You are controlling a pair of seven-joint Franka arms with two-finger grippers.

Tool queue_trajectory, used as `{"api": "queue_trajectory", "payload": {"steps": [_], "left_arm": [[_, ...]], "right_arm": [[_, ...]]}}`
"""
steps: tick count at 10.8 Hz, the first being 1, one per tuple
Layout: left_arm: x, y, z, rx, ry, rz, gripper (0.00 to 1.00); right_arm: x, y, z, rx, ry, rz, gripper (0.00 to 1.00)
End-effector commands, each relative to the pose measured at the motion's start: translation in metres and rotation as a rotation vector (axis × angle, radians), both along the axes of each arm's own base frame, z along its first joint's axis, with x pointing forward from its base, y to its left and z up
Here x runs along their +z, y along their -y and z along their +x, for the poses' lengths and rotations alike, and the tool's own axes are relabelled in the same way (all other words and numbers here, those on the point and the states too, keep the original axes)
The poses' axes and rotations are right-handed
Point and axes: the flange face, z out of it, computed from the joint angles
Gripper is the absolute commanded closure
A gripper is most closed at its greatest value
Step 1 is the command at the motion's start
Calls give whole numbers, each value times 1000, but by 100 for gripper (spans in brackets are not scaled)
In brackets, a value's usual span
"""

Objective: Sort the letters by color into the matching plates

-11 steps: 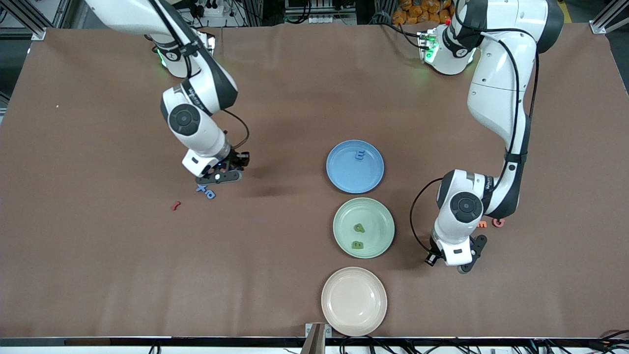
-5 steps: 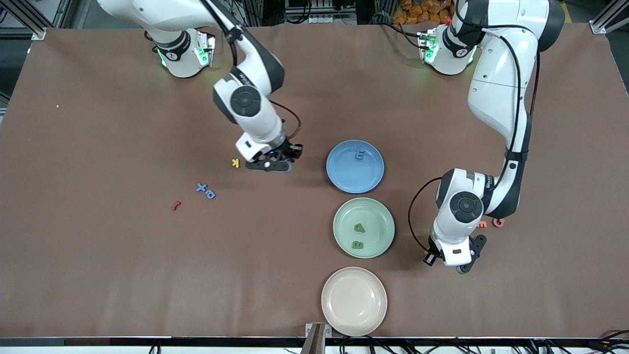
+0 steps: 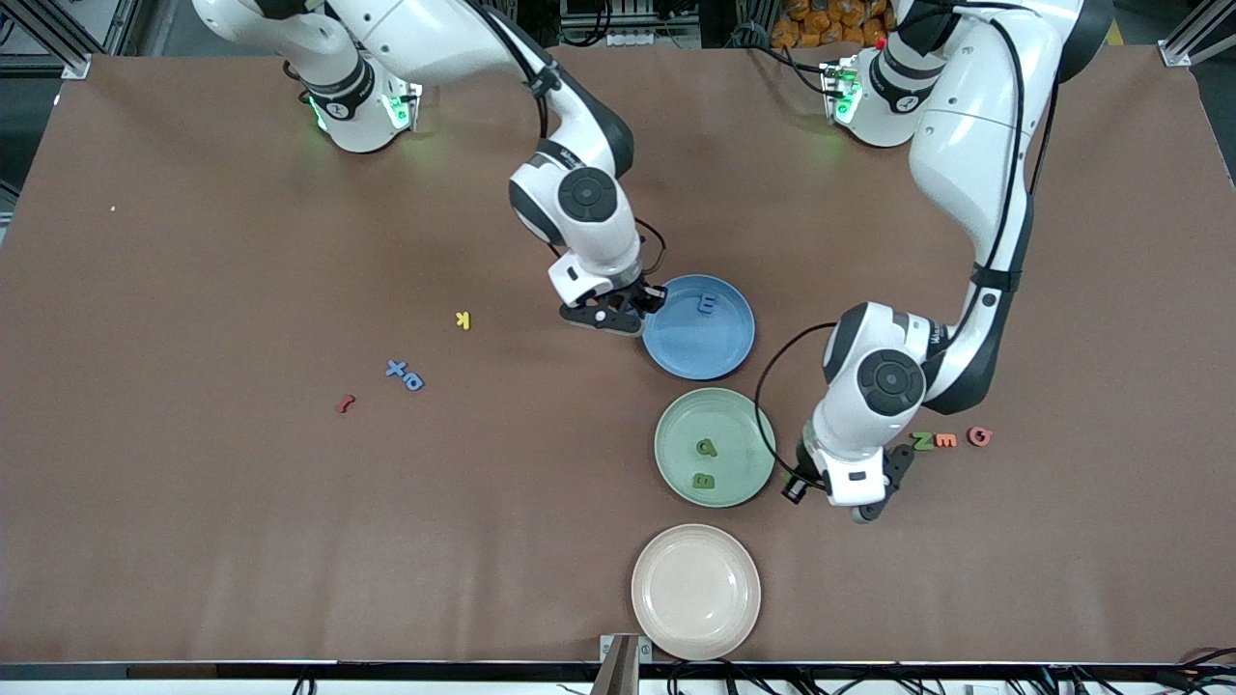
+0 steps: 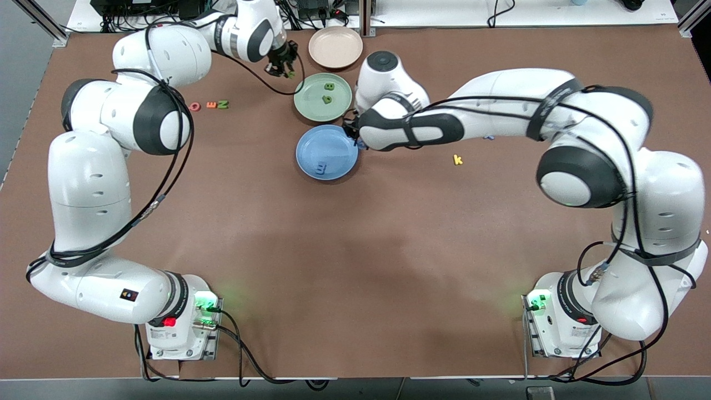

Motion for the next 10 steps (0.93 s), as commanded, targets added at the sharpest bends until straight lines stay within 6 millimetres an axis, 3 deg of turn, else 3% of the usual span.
{"api": "queue_trajectory", "payload": {"steps": [1,2,4,5,6,8,10], "left_arm": [[-4,60,-31,21,-45,-39,42],[-14,70,-39,-20,-34,23,0],[-18,56,-38,-20,-40,94,0],[-19,33,-31,5,-69,116,0],[-16,-1,-20,44,-98,133,0],[-11,-82,4,147,-112,130,0],[-23,-120,-5,45,-160,153,0]], "right_arm": [[-9,-36,-3,-76,13,7,100],[-17,-43,-5,-97,15,3,100],[-21,-52,0,-122,23,11,100],[-24,-51,2,-127,26,10,91],[-25,-50,3,-131,24,8,71],[-23,-49,6,-127,35,16,45],[-8,-29,32,-117,57,24,34]]}}
